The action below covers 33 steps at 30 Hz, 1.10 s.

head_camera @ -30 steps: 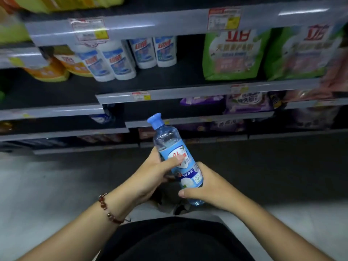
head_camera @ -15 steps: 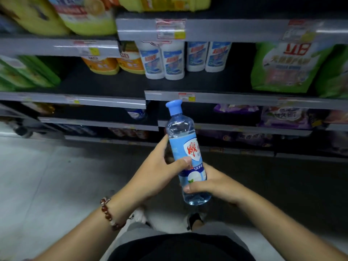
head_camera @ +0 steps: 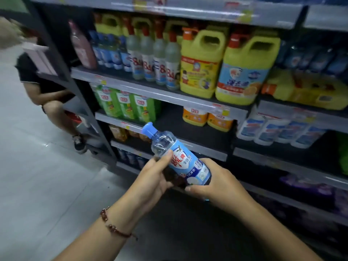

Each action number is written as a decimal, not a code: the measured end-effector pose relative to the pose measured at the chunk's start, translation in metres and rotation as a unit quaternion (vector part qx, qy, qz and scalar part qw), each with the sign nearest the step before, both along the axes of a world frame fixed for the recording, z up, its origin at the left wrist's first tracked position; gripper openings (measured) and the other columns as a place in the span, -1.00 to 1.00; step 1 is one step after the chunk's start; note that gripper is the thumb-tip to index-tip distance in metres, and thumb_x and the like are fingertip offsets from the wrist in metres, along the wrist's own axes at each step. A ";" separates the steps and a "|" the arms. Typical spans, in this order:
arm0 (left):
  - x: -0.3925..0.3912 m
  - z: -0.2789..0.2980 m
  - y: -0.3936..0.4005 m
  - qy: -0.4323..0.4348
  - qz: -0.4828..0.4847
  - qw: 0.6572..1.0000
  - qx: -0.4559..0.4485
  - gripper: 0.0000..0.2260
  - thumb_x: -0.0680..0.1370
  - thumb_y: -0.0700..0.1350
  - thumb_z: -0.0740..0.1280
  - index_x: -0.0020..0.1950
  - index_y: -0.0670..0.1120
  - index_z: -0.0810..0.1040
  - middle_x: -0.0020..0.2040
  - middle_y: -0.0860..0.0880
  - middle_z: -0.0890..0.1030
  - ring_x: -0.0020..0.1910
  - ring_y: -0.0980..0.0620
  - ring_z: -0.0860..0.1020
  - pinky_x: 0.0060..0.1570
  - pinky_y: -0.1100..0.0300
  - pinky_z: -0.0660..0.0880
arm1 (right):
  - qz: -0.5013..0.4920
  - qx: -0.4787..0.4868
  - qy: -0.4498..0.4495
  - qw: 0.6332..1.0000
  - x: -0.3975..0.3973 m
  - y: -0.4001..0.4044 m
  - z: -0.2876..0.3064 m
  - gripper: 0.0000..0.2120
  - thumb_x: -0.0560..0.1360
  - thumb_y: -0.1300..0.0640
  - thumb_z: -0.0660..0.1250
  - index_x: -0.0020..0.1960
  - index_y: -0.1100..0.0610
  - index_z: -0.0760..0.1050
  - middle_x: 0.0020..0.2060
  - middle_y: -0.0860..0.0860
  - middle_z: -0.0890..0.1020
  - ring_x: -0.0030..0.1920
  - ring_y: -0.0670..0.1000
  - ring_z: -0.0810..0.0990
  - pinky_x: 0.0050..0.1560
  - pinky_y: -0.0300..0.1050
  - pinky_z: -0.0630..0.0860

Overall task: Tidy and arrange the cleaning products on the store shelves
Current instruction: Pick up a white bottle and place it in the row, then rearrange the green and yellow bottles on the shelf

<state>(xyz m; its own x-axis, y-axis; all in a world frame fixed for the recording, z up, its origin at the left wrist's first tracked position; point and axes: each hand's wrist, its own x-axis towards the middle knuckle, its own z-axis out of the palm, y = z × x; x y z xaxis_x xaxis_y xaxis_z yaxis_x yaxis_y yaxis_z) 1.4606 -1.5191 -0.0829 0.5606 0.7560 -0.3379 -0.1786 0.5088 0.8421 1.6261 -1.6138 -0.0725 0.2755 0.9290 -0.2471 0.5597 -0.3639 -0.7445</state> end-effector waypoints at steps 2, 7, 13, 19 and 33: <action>-0.024 0.021 0.029 0.003 0.018 0.999 0.028 -0.52 0.54 0.01 0.34 0.39 -0.22 0.47 0.17 -0.24 0.69 0.12 -0.22 0.68 0.05 -0.16 0.63 | 0.003 0.040 0.031 0.999 -0.023 0.028 0.019 -0.43 0.27 -0.20 0.59 0.20 -0.26 0.46 -0.03 -0.23 0.66 -0.08 -0.25 0.65 -0.01 -0.12 0.65; -0.051 0.084 0.104 -0.006 0.009 0.989 0.148 -0.56 0.48 -0.10 0.50 0.34 -0.06 0.51 0.13 -0.14 0.72 0.07 -0.14 0.71 -0.07 0.03 0.68 | 0.017 0.128 0.142 0.981 -0.049 0.097 0.071 -0.57 0.38 -0.09 0.58 0.20 -0.17 0.54 0.01 -0.18 0.72 -0.01 -0.14 0.71 0.13 0.01 0.64; -0.041 0.164 0.186 0.030 -0.029 0.948 0.316 -0.72 0.58 -0.11 0.42 0.28 0.06 0.54 0.09 -0.05 0.73 0.07 -0.08 0.71 0.06 -0.03 0.67 | 0.015 0.234 0.144 0.961 -0.045 0.184 0.137 -0.61 0.41 -0.01 0.58 0.20 -0.06 0.57 0.01 -0.09 0.74 0.01 -0.06 0.72 0.12 0.06 0.66; -0.023 0.233 0.261 0.023 -0.031 0.915 0.401 -0.55 0.43 -0.06 0.51 0.30 0.00 0.51 0.07 -0.12 0.73 0.02 -0.13 0.72 -0.02 0.03 0.67 | 0.030 0.326 0.119 0.937 -0.032 0.264 0.194 -0.59 0.43 0.04 0.56 0.24 -0.06 0.54 0.00 -0.11 0.73 -0.01 -0.09 0.72 0.03 -0.05 0.67; -0.003 0.324 0.434 0.032 0.025 0.773 0.633 -0.47 0.43 -0.11 0.58 0.34 0.11 0.48 0.10 0.05 0.70 0.06 0.05 0.69 -0.02 0.12 0.64 | -0.100 0.468 -0.178 0.860 -0.034 0.461 0.261 -0.35 0.54 -0.16 0.37 0.54 -0.03 0.22 0.26 -0.09 0.49 0.28 -0.05 0.46 0.28 0.06 0.49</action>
